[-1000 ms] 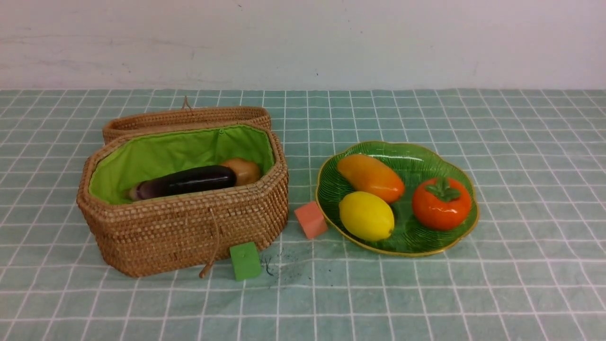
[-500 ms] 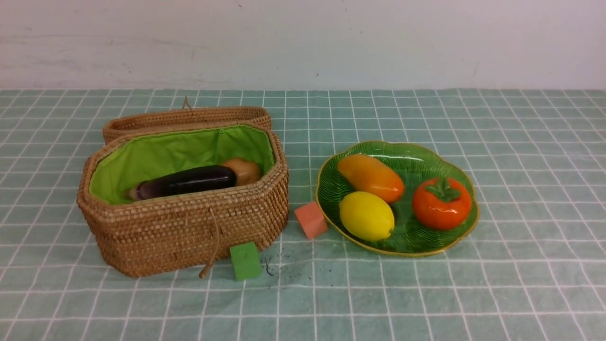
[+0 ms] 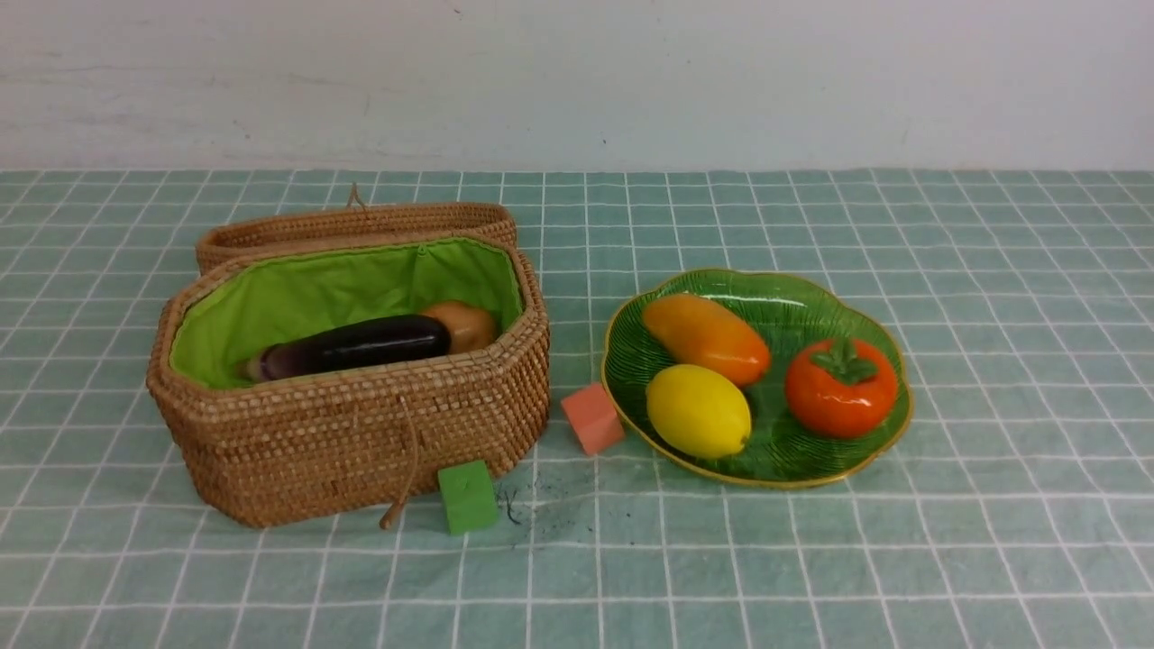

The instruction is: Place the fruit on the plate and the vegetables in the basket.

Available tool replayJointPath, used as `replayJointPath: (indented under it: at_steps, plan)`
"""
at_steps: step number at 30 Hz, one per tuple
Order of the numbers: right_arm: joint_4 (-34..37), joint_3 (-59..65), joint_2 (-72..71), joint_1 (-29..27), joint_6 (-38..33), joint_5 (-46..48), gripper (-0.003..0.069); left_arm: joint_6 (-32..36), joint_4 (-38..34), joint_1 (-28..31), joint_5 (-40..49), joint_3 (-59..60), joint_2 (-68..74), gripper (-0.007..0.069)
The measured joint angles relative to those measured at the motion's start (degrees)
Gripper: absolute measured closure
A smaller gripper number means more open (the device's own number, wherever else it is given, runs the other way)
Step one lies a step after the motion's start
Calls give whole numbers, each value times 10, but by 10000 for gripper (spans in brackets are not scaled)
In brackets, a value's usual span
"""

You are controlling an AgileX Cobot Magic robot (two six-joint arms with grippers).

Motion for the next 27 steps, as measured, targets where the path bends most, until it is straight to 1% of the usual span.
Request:
replayJointPath:
  at_steps: [27]
  plan:
    - [0,0,0,0,0,0,608,0,0,0,0,0,0,417]
